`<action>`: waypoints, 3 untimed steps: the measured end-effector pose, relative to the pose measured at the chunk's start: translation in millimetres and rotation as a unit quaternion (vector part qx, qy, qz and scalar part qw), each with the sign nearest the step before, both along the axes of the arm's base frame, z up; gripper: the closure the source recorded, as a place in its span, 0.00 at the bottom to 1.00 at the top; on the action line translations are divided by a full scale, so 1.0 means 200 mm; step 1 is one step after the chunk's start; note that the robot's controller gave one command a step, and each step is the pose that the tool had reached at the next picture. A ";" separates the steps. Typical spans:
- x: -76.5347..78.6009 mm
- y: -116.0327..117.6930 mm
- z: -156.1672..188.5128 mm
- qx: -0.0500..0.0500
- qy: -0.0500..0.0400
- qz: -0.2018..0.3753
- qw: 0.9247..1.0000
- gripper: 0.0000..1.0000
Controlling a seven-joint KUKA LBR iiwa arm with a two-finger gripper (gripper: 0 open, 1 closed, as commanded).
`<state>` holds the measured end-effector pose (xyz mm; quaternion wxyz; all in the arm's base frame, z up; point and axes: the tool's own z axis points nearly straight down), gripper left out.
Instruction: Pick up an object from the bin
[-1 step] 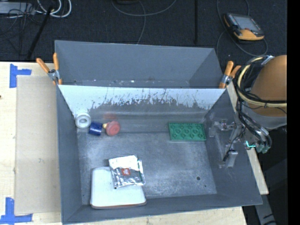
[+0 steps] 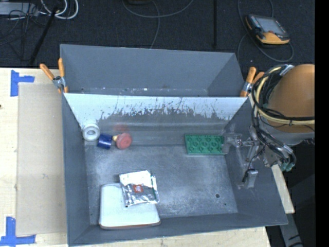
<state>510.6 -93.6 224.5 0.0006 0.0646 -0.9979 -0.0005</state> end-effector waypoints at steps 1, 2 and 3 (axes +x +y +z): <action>0.45 0.11 -0.62 0.001 0.000 0.087 0.996 0.00; 0.52 -0.02 -0.77 0.000 -0.002 0.021 1.000 0.00; 0.54 -0.01 -0.76 0.000 -0.004 0.023 1.000 1.00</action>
Offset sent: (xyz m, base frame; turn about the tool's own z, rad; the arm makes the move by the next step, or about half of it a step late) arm 0.0894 0.0199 -0.1189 -0.1746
